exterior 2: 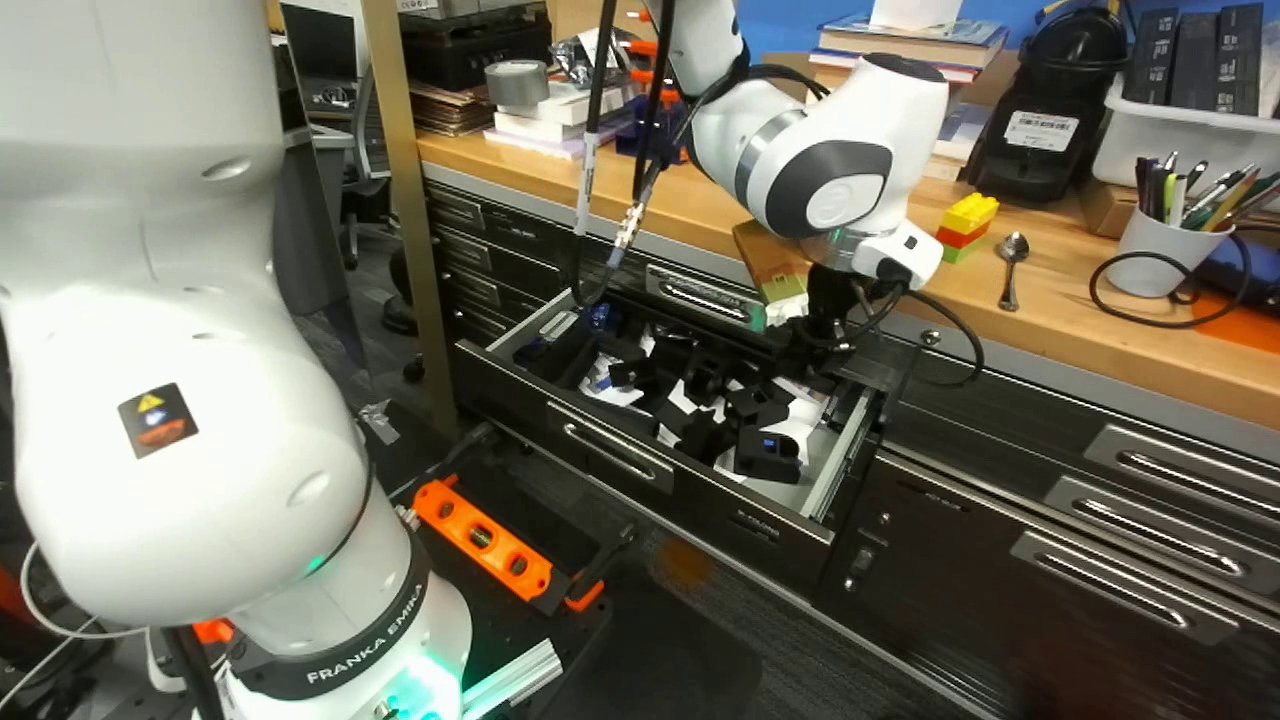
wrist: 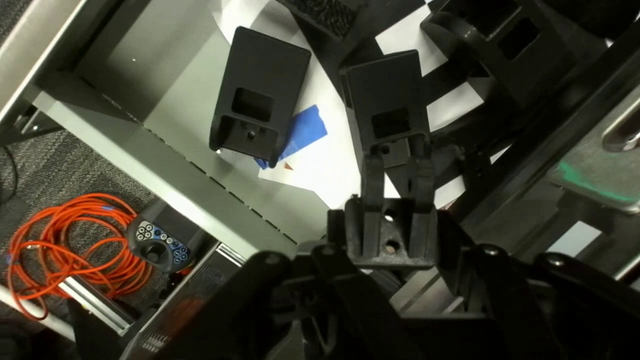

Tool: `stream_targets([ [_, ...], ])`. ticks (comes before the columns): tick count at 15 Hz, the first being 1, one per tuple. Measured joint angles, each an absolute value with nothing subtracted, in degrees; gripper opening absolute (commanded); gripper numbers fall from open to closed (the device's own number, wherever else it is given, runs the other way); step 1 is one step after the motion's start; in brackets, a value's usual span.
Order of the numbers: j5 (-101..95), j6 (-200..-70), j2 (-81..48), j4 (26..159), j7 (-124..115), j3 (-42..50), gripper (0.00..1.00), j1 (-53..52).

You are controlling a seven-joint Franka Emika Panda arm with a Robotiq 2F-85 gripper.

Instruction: Put the black objects in the drawer and close it

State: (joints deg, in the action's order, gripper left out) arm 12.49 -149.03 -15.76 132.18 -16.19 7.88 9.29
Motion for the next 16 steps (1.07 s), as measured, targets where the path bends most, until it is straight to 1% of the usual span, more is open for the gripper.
stream_targets([
  [8, 12.9, -152.1, -19.1, 131.7, -16.2, 8.1, 0.27, 10.8],
  [16, 12.9, -152.4, -21.5, 130.8, -16.2, 8.1, 0.27, 10.8],
])
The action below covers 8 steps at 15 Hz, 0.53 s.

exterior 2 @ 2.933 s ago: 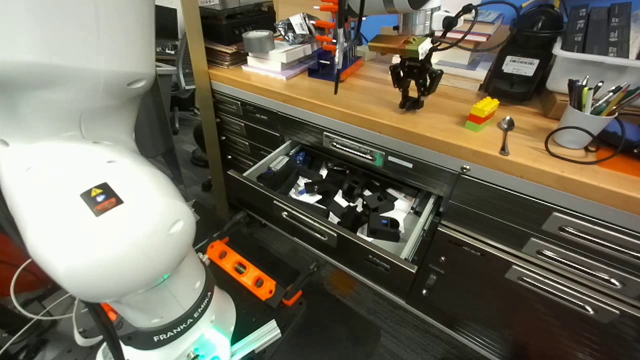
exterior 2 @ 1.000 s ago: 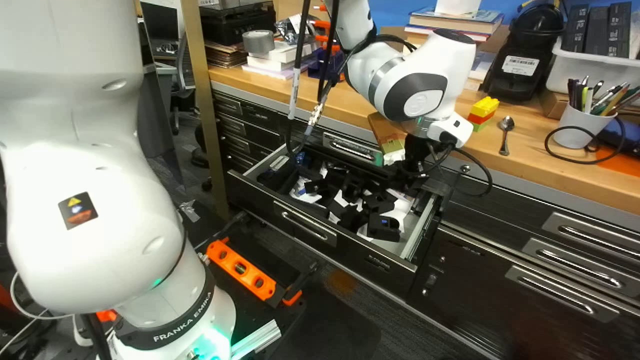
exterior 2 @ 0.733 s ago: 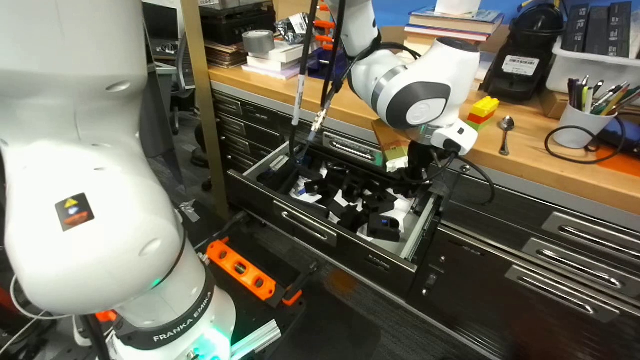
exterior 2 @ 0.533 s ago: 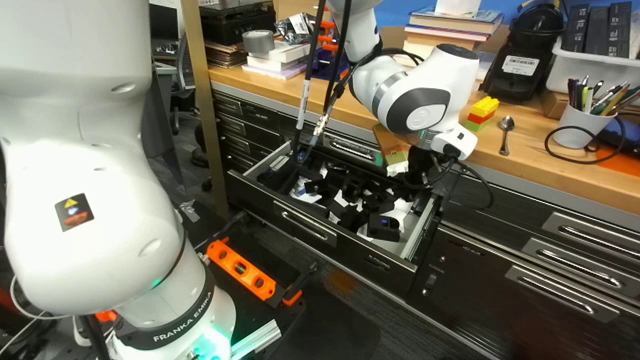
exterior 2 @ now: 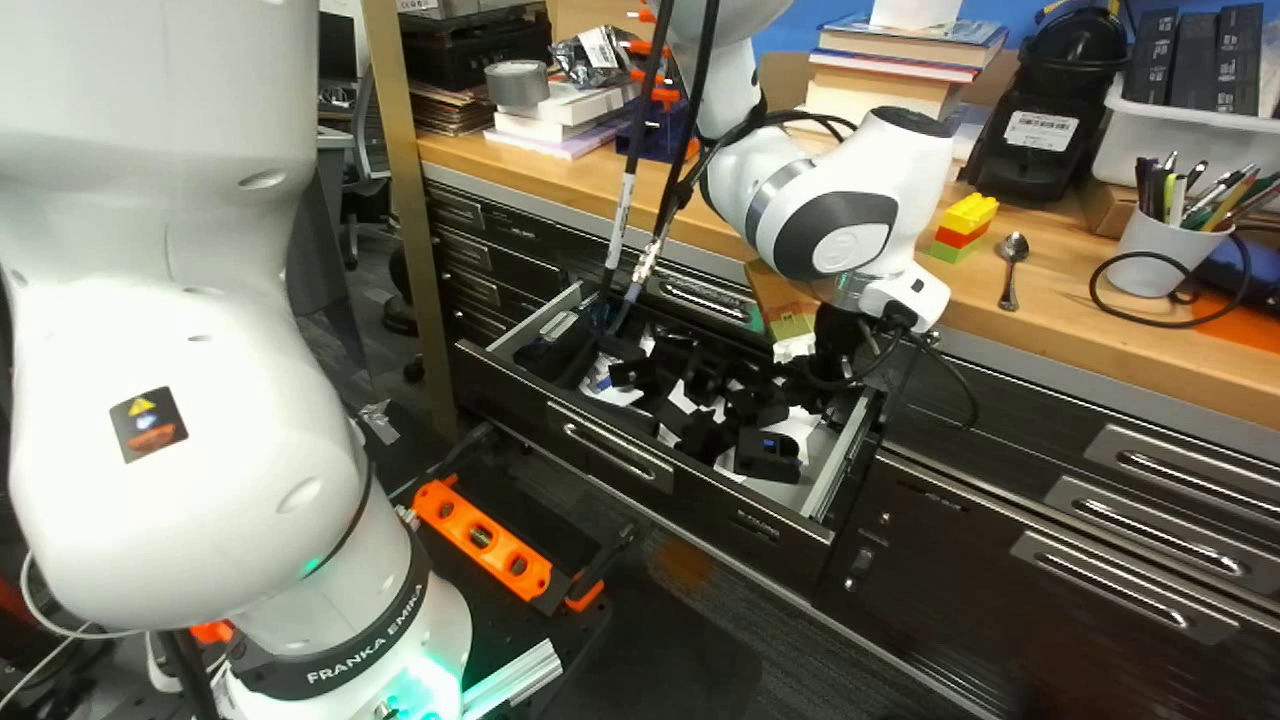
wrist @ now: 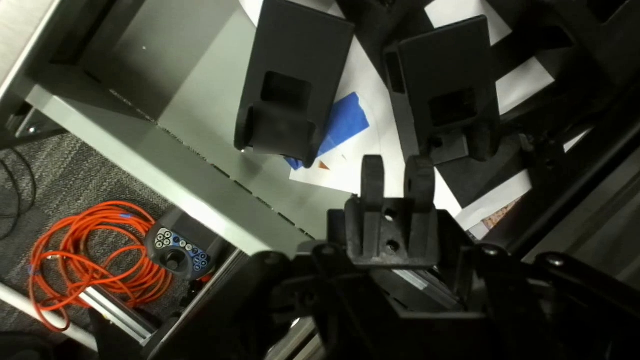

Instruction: Put the black objects in the drawer and close it

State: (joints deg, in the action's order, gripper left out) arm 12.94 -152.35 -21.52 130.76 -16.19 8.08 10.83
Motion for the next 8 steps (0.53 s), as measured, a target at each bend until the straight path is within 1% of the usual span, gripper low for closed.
stream_targets([
  [1, 12.9, -152.4, -21.7, 130.8, -16.2, 8.1, 0.77, 10.8],
  [2, 12.9, -152.4, -21.8, 130.7, -16.2, 8.1, 0.79, 10.8],
  [4, 12.9, -152.3, -22.1, 130.7, -16.2, 8.1, 0.9, 10.8],
  [5, 12.9, -152.3, -22.3, 130.7, -16.2, 8.1, 0.97, 10.8],
  [6, 12.9, -152.3, -22.4, 130.7, -16.2, 8.1, 0.99, 10.8],
  [8, 12.9, -152.3, -22.6, 130.7, -16.2, 8.1, 1.0, 10.8],
])
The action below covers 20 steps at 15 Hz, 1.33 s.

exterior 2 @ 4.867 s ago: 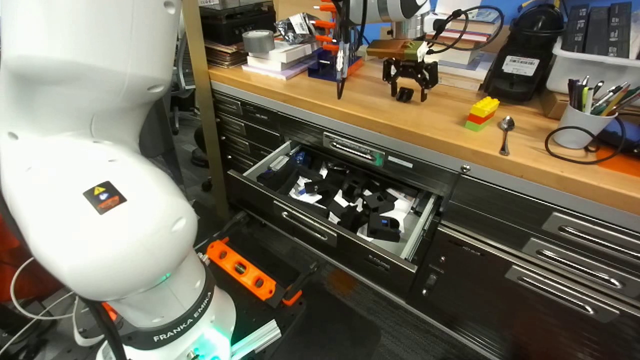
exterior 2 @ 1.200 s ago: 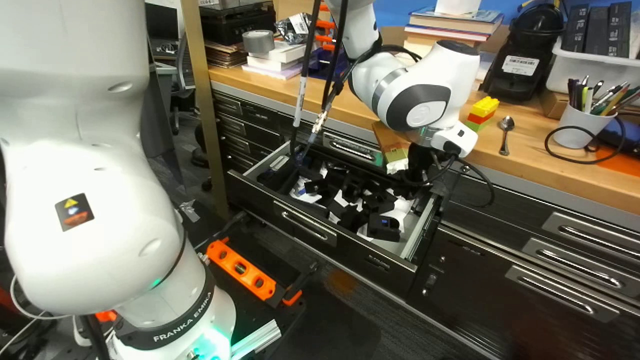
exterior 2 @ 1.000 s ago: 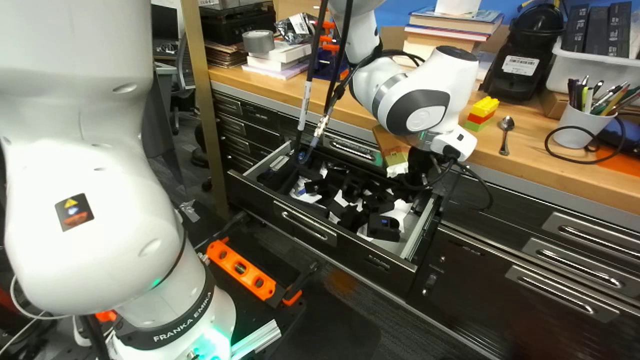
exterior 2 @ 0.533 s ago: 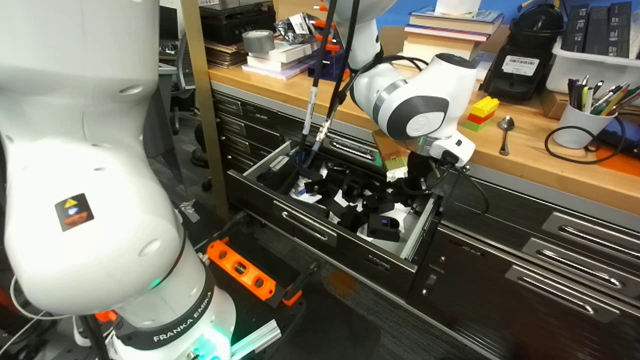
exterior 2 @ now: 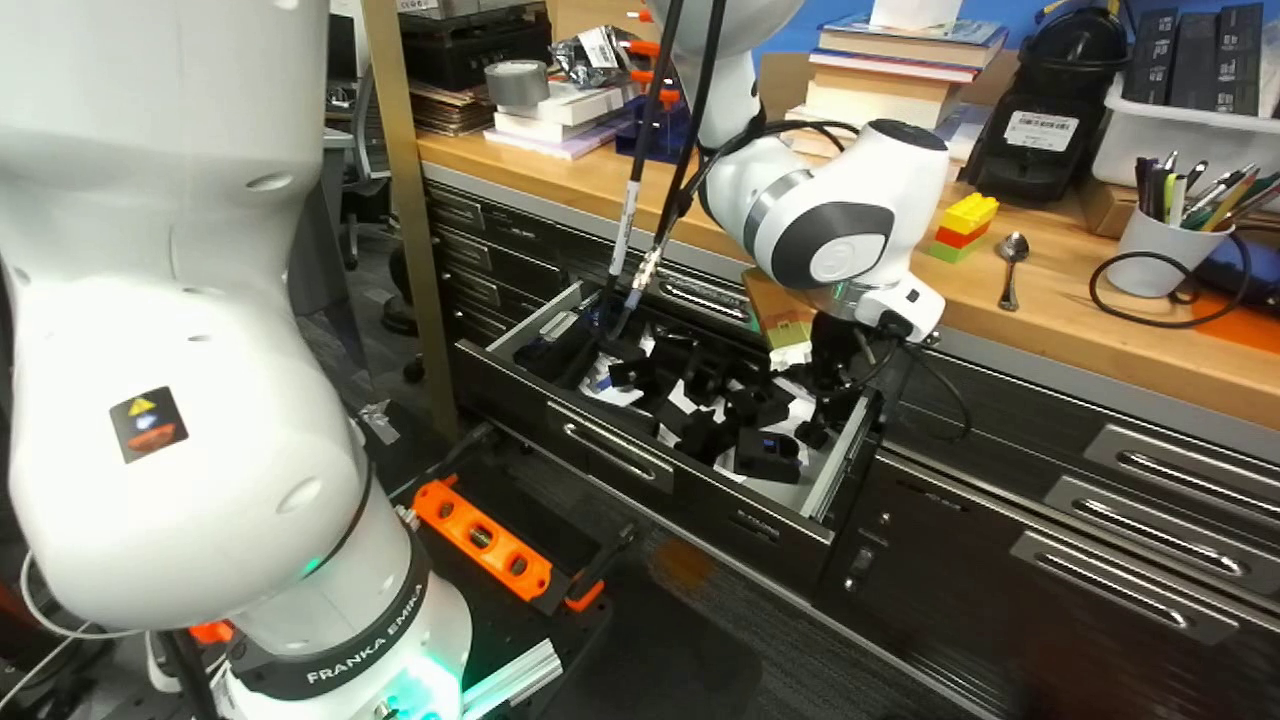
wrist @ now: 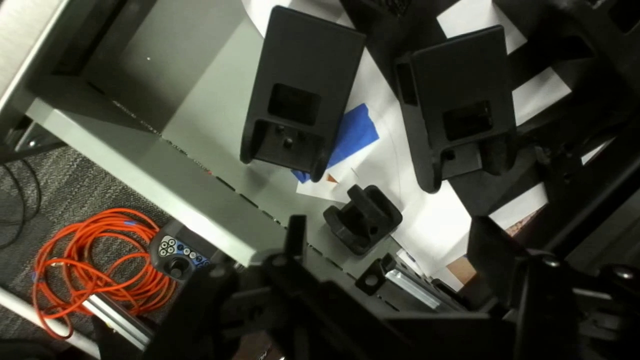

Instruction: Put the black objects in the drawer and close it

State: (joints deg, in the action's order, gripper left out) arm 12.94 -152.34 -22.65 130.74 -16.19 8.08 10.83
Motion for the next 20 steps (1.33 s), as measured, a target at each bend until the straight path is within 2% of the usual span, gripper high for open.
stream_targets([
  [7, 12.9, -152.3, -20.9, 133.7, -16.0, 8.1, 1.0, 10.8],
  [13, 16.4, -153.7, -9.8, 145.9, -17.2, 8.3, 1.0, 10.8],
  [20, 8.7, -163.0, -3.7, 157.3, -38.5, 10.6, 1.0, 9.3],
])
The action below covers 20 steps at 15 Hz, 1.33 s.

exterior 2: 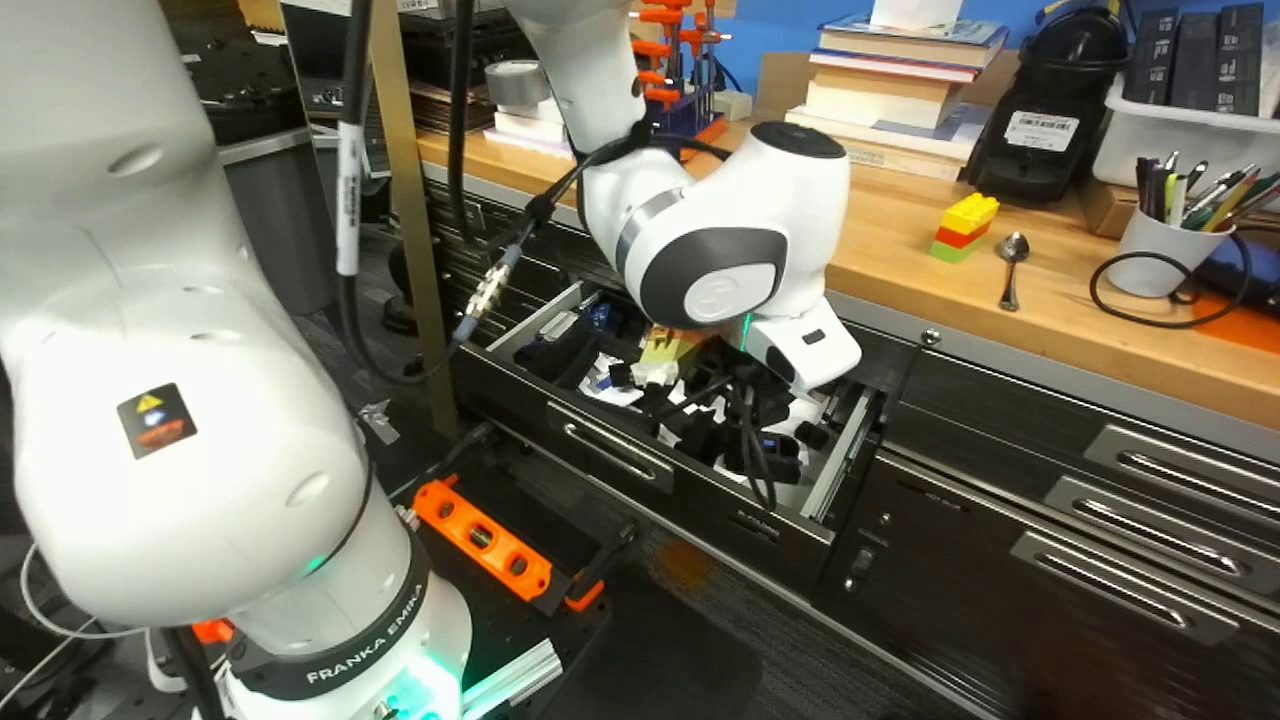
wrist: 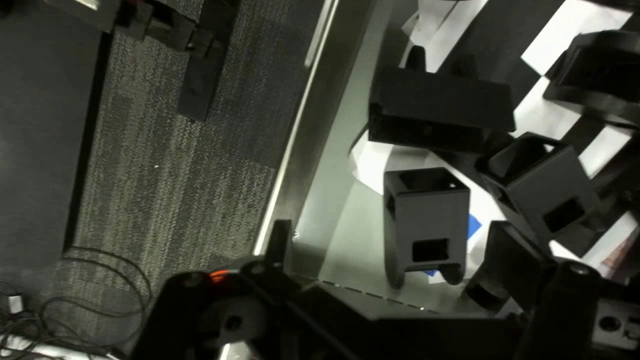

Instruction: Put the black objects in the drawer and close it

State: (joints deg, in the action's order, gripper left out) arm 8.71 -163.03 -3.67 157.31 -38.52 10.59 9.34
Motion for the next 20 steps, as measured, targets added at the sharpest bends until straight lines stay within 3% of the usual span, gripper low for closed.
stream_targets([
  [7, -14.8, -163.9, -7.4, 157.9, -66.2, 21.8, 1.0, 1.3],
  [14, -10.4, -154.9, -7.4, 156.6, -67.9, 15.5, 1.0, 0.4],
  [20, 11.4, -153.3, -10.4, 154.7, -49.1, 8.4, 1.0, 4.1],
])
